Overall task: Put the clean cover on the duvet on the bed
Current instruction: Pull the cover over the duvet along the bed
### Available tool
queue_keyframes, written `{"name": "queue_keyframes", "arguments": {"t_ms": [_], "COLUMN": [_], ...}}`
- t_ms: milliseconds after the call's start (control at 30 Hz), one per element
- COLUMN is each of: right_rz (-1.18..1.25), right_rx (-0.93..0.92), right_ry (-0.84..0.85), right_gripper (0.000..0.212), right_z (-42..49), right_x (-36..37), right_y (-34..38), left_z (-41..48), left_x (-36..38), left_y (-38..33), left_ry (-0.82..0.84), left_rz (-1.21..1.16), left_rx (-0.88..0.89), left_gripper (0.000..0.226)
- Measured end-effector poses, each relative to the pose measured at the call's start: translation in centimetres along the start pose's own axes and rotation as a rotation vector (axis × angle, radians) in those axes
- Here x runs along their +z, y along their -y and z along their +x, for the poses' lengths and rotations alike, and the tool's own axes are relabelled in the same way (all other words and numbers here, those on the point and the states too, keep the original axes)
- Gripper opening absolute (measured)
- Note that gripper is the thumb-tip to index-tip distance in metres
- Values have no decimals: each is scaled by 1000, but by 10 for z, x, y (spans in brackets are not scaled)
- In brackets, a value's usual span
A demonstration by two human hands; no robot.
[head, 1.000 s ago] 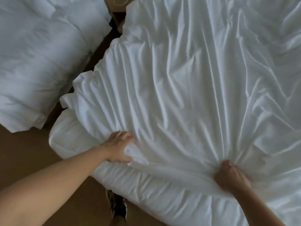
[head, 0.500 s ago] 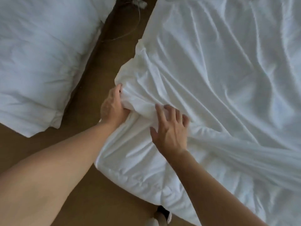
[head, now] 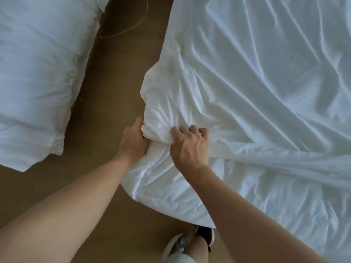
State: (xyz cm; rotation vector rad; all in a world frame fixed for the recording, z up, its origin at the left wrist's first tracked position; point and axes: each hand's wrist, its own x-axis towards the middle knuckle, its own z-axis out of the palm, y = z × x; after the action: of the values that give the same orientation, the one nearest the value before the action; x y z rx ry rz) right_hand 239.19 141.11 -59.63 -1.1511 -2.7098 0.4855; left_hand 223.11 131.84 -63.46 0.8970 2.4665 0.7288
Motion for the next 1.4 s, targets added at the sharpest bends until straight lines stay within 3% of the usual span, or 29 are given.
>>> {"name": "queue_keyframes", "arguments": {"t_ms": [133, 267, 333, 400, 433, 500, 600, 667, 833, 1000, 1100, 1200, 1400], "right_rz": [-48, -46, 16, 100, 113, 199, 542, 699, 862, 967, 1001, 1069, 1396], "right_rx": [111, 185, 273, 264, 251, 351, 694, 785, 908, 829, 779, 758, 772], "right_ry": [67, -32, -180, -405, -439, -268, -8, -51, -170, -283, -207, -79, -37], "right_gripper": [13, 16, 25, 20, 24, 38, 59, 72, 41, 31, 25, 37, 41], "right_z": [-21, -38, -53, -74, -85, -99, -100, -89, -49, -29, -23, -25, -35], "right_x": [4, 8, 6, 8, 11, 19, 33, 40, 50, 67, 72, 76, 80], "right_y": [12, 33, 51, 75, 87, 105, 118, 122, 125, 138, 137, 139, 140], "left_z": [-17, -39, -46, -51, -51, -45, -35, -26, 8, 37, 27, 4, -40], "left_x": [-11, -26, -37, -46, -49, -49, -46, -44, -44, -51, -44, -43, -56], "left_y": [9, 15, 12, 10, 8, 8, 13, 18, 29, 66, 94, 121, 153], "left_ry": [72, 9, -3, 2, 11, 21, 38, 60, 10, -38, 49, 101, 140], "left_rz": [89, 301, 356, 313, 296, 315, 358, 394, 405, 244, 156, 80, 81], "left_rx": [15, 107, 156, 205, 216, 227, 238, 253, 416, 509, 460, 457, 394], "left_gripper": [26, 31, 31, 33, 34, 35, 43, 47, 45, 39, 33, 30, 17]}}
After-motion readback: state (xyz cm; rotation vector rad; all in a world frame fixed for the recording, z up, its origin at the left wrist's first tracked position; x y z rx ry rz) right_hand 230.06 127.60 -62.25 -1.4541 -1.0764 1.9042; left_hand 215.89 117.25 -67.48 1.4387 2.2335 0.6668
